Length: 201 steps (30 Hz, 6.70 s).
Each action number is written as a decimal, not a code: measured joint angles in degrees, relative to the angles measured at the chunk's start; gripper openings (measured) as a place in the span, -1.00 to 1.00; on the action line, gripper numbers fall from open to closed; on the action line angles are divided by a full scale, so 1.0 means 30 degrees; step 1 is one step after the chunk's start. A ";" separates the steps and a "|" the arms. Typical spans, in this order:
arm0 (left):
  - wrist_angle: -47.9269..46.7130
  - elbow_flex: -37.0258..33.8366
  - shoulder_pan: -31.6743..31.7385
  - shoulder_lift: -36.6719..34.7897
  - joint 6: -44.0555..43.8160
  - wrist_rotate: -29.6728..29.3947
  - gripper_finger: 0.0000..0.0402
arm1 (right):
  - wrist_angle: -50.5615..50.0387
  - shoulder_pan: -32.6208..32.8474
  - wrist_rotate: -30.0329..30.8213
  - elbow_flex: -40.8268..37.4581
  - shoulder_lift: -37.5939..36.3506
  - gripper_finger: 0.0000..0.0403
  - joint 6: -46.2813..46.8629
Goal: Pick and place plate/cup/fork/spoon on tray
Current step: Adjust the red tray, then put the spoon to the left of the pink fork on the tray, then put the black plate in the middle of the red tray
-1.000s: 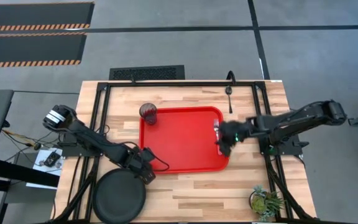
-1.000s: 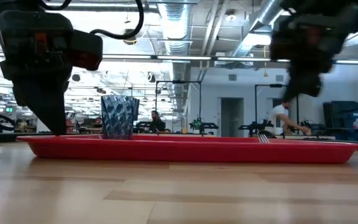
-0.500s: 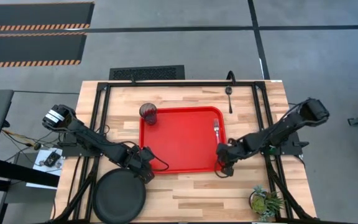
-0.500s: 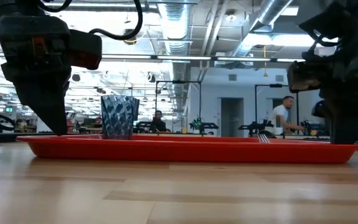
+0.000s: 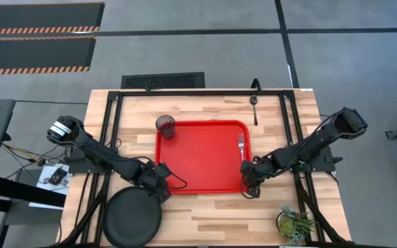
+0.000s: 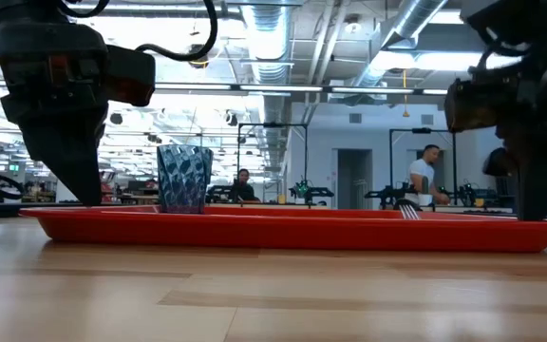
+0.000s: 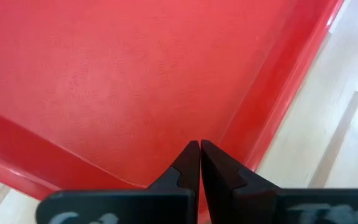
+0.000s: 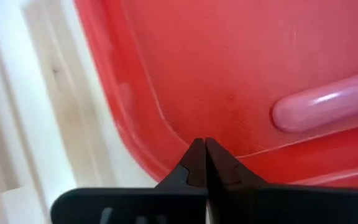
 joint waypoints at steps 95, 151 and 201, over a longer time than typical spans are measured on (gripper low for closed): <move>0.1020 -0.9697 0.5335 -2.4273 0.2124 -0.7297 -1.00 | -0.8269 -1.8139 0.1379 0.6879 0.1972 -0.94 0.5118; -0.0356 -0.9690 0.8483 -2.6935 0.5428 -0.3234 -1.00 | -0.8067 -0.8041 0.2009 0.8160 0.6918 -0.83 1.4083; -0.0350 -0.9697 0.8476 -2.6928 0.5799 -0.3220 -1.00 | -0.8222 -0.8429 0.0890 0.8464 0.7789 -0.54 1.4125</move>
